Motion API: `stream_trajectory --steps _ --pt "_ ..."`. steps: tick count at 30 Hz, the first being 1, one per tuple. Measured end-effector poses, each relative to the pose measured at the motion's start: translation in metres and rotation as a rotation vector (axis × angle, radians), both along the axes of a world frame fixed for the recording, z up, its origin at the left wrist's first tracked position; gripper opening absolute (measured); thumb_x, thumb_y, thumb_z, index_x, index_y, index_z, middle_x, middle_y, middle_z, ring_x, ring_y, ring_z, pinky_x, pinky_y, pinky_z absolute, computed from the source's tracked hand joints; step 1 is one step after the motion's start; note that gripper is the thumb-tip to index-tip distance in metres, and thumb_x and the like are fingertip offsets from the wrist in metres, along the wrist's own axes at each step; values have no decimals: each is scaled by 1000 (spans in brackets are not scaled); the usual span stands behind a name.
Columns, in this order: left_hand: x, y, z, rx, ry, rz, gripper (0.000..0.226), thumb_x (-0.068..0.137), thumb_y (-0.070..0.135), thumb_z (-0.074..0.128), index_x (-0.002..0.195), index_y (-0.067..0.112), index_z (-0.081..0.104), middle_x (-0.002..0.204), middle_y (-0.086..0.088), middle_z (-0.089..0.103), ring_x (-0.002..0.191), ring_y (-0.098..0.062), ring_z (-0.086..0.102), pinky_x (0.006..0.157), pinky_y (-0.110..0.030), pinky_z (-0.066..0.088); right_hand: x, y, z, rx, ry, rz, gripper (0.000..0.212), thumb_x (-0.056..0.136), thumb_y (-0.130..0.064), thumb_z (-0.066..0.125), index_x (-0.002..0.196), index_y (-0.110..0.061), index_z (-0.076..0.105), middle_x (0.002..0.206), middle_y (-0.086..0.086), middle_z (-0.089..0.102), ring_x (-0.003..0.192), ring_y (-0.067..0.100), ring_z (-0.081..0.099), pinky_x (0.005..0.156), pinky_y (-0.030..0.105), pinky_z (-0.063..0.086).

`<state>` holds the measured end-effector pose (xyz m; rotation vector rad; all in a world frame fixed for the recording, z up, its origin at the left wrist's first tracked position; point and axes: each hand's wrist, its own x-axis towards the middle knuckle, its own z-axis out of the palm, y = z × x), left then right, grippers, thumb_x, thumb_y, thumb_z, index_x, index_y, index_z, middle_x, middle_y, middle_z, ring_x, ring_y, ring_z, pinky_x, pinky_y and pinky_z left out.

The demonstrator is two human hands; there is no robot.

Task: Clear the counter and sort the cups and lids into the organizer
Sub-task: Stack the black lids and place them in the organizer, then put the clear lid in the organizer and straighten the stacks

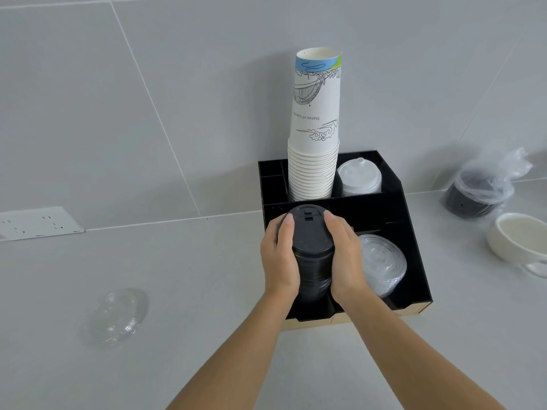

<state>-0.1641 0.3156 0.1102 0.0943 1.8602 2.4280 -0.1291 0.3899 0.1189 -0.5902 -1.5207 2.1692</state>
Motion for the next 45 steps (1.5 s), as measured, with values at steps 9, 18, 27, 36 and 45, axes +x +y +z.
stream_trajectory --steps 9,18,27,36,45 --pt "1 -6 5 -107 94 -14 58 75 57 48 107 11 64 108 -8 68 105 -22 61 99 -44 46 5 6 2 84 39 12 32 95 -36 46 101 -16 70 100 3 73 97 15 68 84 27 52" --pt "8 -23 25 -231 175 38 47 86 45 48 124 20 56 129 3 59 121 -9 50 108 -34 38 14 9 14 374 77 -22 29 92 -40 52 120 -33 52 115 -17 59 106 -15 53 85 5 41" --pt "4 -91 41 -699 639 225 64 84 55 42 138 21 42 145 0 42 136 -12 32 112 -42 28 20 0 49 1252 103 -167 74 81 -63 42 144 -25 35 149 7 39 137 17 31 110 35 18" --pt "15 -181 49 -929 744 394 65 86 59 38 140 21 40 149 -7 36 139 -19 28 116 -44 17 11 -87 65 1551 300 -159 69 86 -66 37 141 -25 33 146 14 42 130 25 40 110 44 25" --pt "7 -300 34 -1061 679 463 68 86 66 29 141 26 34 151 -3 33 140 -16 24 116 -41 10 -11 -197 43 1643 210 -1 72 84 -73 28 144 -33 25 154 10 28 140 27 26 112 57 16"
